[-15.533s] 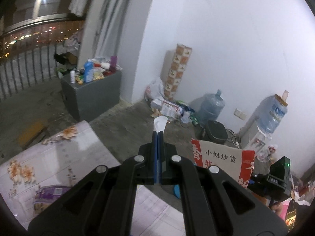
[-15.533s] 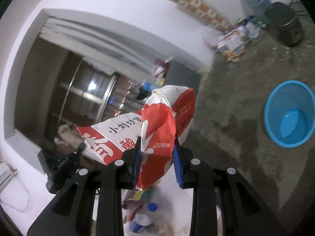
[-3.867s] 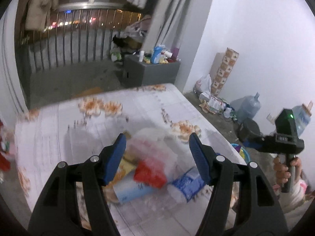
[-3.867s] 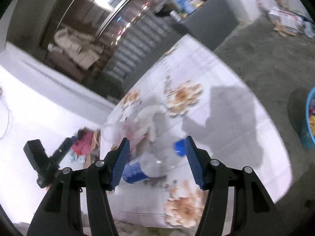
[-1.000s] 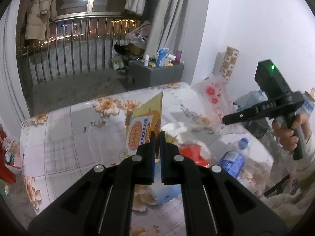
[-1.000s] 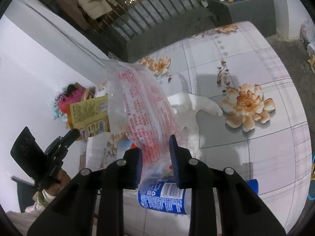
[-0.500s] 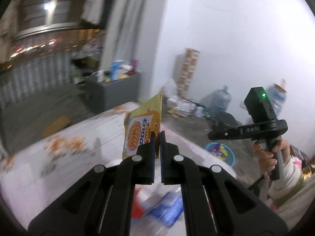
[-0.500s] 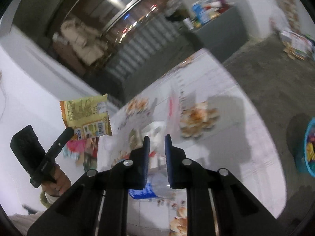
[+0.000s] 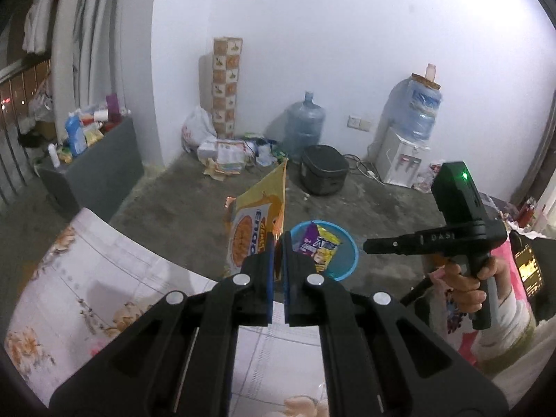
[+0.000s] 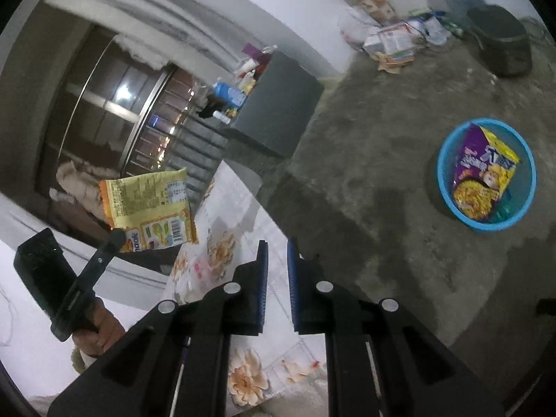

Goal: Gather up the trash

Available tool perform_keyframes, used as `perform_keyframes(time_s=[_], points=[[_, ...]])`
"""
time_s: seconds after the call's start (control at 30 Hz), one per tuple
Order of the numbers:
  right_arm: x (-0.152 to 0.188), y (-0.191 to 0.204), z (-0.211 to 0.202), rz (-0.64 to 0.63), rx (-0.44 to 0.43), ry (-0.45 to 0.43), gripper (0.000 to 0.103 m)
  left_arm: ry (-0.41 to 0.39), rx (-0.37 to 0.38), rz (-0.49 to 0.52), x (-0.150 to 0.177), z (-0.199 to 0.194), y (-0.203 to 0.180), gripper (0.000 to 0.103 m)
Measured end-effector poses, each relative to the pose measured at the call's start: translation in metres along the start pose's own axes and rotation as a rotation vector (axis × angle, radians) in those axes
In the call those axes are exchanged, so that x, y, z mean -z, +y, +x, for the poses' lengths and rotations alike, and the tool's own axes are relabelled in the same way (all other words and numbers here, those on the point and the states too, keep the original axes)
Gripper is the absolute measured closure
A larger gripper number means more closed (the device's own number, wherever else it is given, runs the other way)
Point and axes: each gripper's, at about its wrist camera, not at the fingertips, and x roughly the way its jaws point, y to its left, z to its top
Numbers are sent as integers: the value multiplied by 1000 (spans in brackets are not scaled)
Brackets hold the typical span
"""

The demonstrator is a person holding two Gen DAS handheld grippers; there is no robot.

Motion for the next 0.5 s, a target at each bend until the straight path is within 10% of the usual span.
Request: perform_keyframes(time_s=[0.5], points=[[18,81,135,-170,-137,329,76,-59,-377,-322,72,-127,120,101]])
